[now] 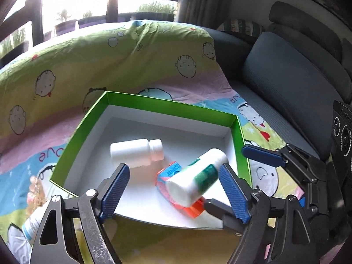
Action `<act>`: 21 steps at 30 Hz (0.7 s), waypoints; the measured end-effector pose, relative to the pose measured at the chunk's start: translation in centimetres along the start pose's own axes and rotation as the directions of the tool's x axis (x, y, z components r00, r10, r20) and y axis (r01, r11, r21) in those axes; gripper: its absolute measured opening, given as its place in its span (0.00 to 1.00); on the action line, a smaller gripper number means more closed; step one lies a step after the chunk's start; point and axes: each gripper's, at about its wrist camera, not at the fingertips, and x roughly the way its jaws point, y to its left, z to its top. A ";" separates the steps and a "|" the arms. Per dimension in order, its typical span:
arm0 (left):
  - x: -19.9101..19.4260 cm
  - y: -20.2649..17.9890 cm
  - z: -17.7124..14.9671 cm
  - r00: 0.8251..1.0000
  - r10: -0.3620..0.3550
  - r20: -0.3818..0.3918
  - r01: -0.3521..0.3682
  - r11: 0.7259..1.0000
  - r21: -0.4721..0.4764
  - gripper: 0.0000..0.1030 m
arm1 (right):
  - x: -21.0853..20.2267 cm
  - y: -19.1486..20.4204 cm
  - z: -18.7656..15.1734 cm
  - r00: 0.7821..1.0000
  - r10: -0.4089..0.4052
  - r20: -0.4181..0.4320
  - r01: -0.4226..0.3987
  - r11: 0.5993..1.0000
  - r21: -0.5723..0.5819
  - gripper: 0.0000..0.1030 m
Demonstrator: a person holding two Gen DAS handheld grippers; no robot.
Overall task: Organize rigid objects
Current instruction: 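Withdraw the left tool toward the large blue-and-orange-labelled white bottle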
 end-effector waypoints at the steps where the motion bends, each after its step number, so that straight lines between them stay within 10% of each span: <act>1: -0.4 0.0 -0.2 0.999 0.029 0.016 -0.029 1.000 0.010 0.83 | -0.2 -0.1 -0.2 1.000 -0.011 0.000 0.011 1.000 0.008 0.87; 21: -10.7 1.8 -5.1 0.918 0.334 0.213 -0.337 0.941 -0.019 0.91 | -7.5 4.4 -2.4 0.995 -0.028 0.101 0.026 1.000 0.017 0.99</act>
